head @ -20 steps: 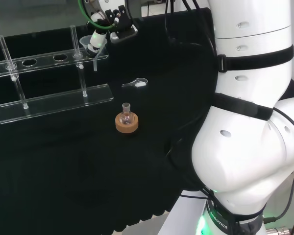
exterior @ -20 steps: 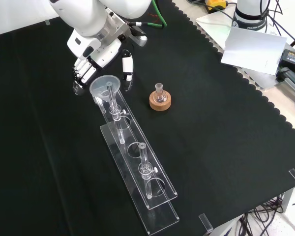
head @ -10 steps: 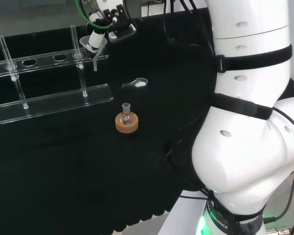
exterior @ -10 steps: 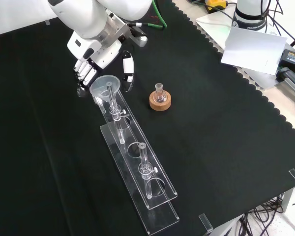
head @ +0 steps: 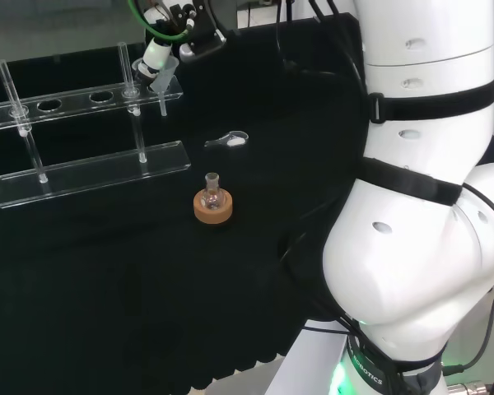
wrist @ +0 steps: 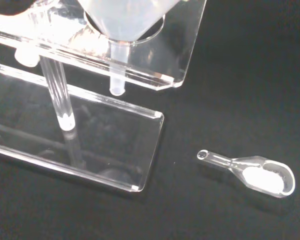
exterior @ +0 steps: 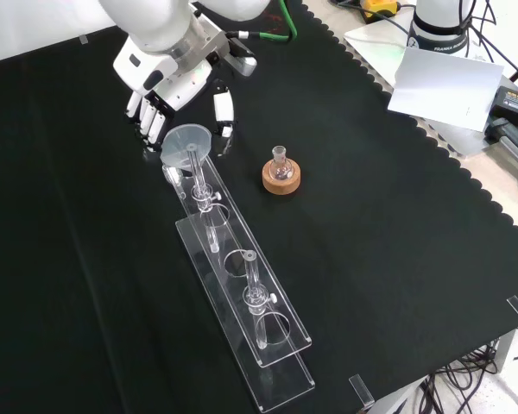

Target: Pick up the funnel from the transparent funnel stand.

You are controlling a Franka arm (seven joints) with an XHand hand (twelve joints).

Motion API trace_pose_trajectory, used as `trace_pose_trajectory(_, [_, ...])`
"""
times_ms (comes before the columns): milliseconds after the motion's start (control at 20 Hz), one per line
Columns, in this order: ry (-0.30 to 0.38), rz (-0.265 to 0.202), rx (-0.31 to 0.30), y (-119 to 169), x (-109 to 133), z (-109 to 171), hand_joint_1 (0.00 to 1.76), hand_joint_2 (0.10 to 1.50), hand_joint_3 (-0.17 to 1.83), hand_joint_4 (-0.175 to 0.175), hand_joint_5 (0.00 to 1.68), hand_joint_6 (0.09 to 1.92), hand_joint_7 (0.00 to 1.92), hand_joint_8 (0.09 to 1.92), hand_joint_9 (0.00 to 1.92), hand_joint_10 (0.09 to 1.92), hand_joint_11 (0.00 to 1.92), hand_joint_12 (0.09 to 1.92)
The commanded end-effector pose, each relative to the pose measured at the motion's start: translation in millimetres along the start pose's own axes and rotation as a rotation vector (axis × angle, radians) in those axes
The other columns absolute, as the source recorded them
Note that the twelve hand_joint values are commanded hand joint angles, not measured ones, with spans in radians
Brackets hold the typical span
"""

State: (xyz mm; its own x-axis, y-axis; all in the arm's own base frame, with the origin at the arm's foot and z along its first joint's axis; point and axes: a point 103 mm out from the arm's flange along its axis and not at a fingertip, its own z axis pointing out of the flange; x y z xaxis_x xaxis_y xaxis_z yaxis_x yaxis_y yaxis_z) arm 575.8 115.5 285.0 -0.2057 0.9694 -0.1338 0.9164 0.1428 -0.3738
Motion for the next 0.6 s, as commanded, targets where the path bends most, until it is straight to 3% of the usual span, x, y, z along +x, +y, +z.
trace_pose_trajectory(50, [-0.051,0.019,-0.182,-26.2,-9.4,-11.6,0.78,0.75,0.46,-0.001,0.72,0.55,0.84,0.75,0.90,0.50,0.54,1.28])
trace_pose_trajectory(250, [-0.040,0.036,-0.199,-44.1,-18.3,-35.3,0.81,0.74,0.47,0.019,0.77,0.68,0.89,0.77,0.95,0.51,0.58,1.27])
trace_pose_trajectory(600, [-0.059,0.060,-0.252,-83.5,-17.6,-71.8,0.83,0.73,0.49,0.065,0.90,0.74,0.97,0.77,1.01,0.51,0.62,1.26])
